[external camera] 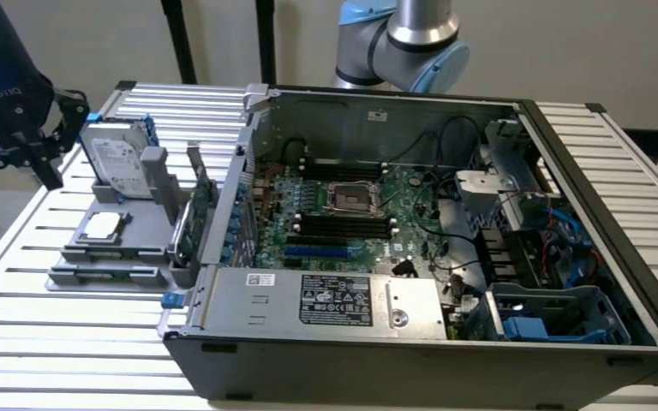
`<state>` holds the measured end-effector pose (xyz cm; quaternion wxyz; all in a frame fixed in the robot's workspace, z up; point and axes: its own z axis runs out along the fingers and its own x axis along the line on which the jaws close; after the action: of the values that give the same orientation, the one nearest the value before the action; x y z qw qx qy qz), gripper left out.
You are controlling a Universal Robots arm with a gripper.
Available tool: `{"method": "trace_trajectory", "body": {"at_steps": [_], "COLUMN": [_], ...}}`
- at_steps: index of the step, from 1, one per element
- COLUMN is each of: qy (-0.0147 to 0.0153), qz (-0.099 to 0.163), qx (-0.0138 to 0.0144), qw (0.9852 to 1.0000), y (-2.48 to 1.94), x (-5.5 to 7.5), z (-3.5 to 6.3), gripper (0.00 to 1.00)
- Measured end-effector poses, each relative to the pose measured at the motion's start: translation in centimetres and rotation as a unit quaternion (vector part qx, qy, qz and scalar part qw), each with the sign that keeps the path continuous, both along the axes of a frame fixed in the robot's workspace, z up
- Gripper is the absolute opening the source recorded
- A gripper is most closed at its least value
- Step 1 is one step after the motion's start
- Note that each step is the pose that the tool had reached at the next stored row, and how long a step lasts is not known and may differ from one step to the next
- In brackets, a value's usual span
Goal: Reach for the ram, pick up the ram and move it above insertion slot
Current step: 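Pick up the ram and move it above insertion slot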
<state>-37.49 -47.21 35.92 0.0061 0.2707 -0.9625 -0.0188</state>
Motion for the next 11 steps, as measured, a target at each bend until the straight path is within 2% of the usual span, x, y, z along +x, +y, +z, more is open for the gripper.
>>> {"method": "trace_trajectory", "body": {"at_steps": [3, 6, 11], "qy": [0.0, 0.0, 0.0], "qz": [0.027, 0.054, 0.1], "qx": [0.0, 0.0, 0.0], "qw": [0.9996, 0.9985, 0.995], "y": [0.0, 0.0, 0.0], "x": [0.0, 0.0, 0.0], "z": [-0.16, -0.31, -0.55], "gripper": [0.11, 0.11, 0.11]}}
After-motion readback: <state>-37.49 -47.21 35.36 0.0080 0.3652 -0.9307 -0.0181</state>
